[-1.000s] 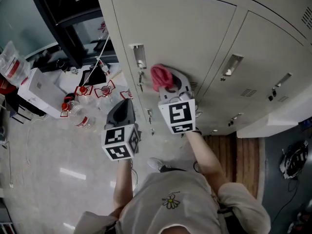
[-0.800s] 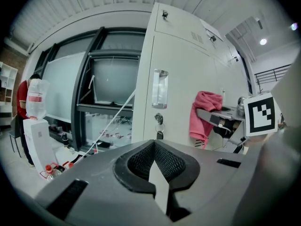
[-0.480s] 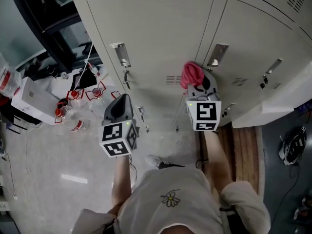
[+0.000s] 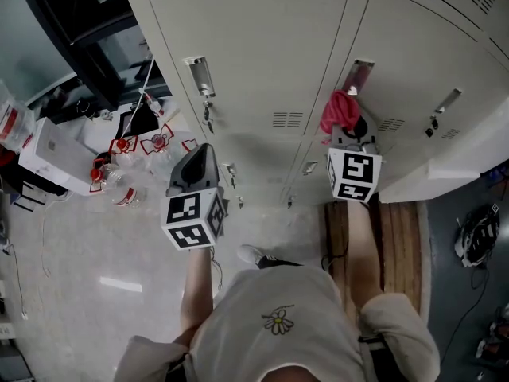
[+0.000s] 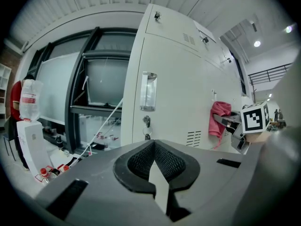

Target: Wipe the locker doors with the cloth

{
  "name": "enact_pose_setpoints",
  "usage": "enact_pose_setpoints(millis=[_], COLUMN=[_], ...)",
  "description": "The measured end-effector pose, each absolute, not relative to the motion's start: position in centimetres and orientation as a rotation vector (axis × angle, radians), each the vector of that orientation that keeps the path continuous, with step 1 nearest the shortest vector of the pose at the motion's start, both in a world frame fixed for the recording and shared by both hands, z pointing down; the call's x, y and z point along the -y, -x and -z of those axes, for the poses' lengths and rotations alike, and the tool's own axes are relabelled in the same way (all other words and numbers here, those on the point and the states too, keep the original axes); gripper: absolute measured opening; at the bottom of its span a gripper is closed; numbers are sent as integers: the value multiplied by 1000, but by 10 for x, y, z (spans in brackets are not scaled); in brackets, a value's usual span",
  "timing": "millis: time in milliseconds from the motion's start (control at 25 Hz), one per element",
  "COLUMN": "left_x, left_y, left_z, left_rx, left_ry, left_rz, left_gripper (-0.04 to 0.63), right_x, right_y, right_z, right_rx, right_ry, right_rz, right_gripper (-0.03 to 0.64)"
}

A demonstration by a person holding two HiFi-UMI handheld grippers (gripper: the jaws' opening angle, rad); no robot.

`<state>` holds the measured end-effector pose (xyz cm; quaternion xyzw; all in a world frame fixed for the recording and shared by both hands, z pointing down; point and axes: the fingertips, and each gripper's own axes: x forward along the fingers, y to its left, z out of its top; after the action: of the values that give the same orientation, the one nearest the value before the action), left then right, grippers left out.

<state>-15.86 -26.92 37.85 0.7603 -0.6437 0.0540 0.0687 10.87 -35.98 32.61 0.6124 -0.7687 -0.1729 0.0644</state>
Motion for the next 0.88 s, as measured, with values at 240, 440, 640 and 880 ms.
enact_pose_setpoints(millis=[240,440,640,880], left_x=[260,257,252,242], left_y=[173,181,193,217], left_z=[-379,-380,-383,-382], left_rx=[1964,1973,1997,2060], left_ry=[-2264,-2256,-2229,-2199], left_rz=[-144,-136,-124,-65], left_gripper=[17,17,17,17], right_x=[356,323,297,286], right_y=[-106,-63,15,96], right_z=[-324,-309,-310,-332], right_rx=[2291,2422,2598,2721], right_ry=[-1885,-1799,-1585,-1379], right_rz=[516,592,698,620], right_gripper=[32,31,31,31])
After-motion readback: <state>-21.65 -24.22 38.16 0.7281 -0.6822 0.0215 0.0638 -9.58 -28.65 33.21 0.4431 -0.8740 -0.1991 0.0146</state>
